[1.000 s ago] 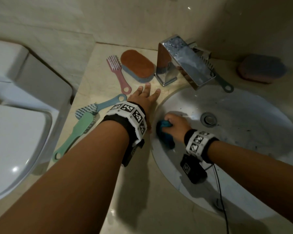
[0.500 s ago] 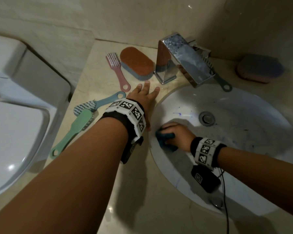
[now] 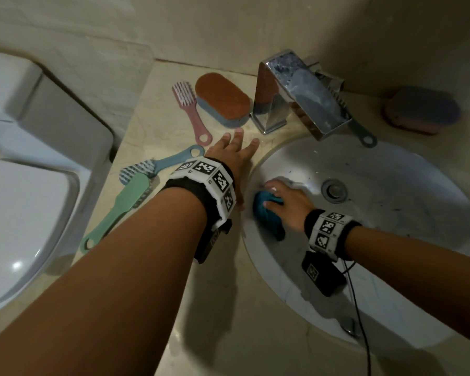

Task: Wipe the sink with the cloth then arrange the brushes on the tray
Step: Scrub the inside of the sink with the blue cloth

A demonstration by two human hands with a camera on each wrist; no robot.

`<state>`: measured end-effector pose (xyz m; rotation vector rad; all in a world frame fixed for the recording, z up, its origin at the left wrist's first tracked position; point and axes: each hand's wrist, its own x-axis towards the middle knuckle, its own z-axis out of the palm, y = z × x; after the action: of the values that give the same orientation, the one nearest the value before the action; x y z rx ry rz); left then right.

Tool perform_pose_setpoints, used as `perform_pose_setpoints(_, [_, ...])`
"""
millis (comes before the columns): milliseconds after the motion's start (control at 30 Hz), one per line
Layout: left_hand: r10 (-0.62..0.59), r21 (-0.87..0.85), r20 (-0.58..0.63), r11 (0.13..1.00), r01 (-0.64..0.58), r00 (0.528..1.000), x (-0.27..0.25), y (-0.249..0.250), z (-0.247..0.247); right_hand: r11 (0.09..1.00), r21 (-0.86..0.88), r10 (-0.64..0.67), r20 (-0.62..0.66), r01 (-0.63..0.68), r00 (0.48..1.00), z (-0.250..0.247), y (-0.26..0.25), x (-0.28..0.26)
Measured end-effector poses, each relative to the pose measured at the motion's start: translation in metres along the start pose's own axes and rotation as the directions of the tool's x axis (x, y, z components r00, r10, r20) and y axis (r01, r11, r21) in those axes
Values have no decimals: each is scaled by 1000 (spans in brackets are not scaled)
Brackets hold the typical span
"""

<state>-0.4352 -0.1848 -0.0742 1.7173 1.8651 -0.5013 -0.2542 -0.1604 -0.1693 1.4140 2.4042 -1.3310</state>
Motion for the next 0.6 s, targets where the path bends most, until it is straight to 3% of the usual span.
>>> perform_pose_setpoints(133, [10,6,-4,1000,-10,1000,0,0,0,966,-221,-81,234,134,969,-10,9,-11])
perform_pose_setpoints(200, [11,8,-2,1000,-11,1000,0,0,1,958,-209,-124,313,196,941,-4,18,-22])
perform_pose_setpoints(267, [11,7,-2,1000,-11,1000,1,-1,2,965,-168,-149,279,200,949,3,26,-24])
perform_pose_setpoints(400, [9,-7,-6,1000,-9,1000,2,-2,2,930,-274,-199,183,244,963,3,28,0])
perform_pose_setpoints(500, [6,-6,-7,1000,-6,1000,3,-2,3,965,-238,-110,30,113,994,-7,22,16])
perform_pose_setpoints(533, [6,-7,-6,1000,-6,1000,3,-2,3,969,-229,-85,21,88,996,-7,17,16])
perform_pose_setpoints(600, [3,-8,-7,1000,-3,1000,2,-2,3,981,-176,-59,130,81,990,-3,8,2])
